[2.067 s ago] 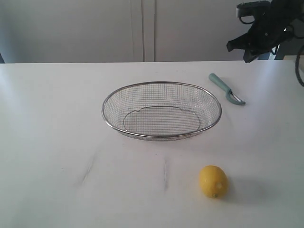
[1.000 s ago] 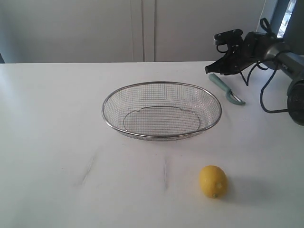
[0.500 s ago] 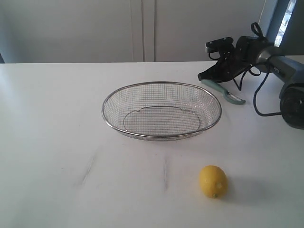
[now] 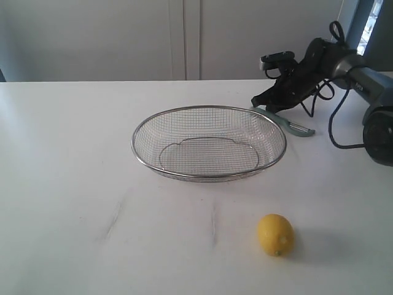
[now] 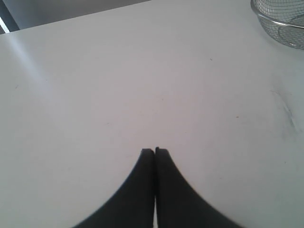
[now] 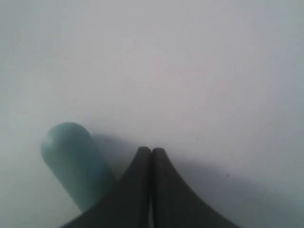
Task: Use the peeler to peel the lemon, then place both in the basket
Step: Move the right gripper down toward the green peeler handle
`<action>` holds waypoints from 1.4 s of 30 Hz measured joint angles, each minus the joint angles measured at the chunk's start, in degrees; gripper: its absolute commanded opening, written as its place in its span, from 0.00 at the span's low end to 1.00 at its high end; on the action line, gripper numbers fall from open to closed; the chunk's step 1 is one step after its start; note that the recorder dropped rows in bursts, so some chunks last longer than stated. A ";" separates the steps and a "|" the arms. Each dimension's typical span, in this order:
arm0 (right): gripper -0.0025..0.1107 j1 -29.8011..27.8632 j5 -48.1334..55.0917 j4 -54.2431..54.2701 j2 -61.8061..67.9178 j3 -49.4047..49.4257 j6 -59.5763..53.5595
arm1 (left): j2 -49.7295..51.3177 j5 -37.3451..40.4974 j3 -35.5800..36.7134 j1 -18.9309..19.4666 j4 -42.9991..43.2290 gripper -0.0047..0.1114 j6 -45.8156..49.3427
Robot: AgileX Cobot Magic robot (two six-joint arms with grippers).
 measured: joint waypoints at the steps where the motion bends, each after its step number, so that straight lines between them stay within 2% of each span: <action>1: 0.02 0.00 0.82 0.00 -0.14 0.00 -0.37 | 0.00 0.00 0.00 0.00 0.00 0.04 0.00; 9: 0.02 0.03 5.28 -1.71 -3.48 0.00 -0.83 | 0.00 0.00 0.00 0.00 0.00 0.04 0.00; 16: 0.02 0.03 15.99 -9.43 -8.40 0.00 2.60 | 0.00 0.00 0.00 0.00 0.00 0.04 0.00; 24: 0.02 0.03 16.95 -6.56 -9.92 1.16 3.20 | 0.00 0.00 0.00 0.00 0.00 0.04 0.00; 31: 0.02 0.13 17.29 -5.46 -13.08 11.49 2.29 | 0.00 0.00 0.00 0.00 0.00 0.04 0.00; 42: 0.02 0.13 15.85 -4.63 -12.96 15.82 1.51 | 0.00 0.00 0.00 0.00 0.00 0.04 0.00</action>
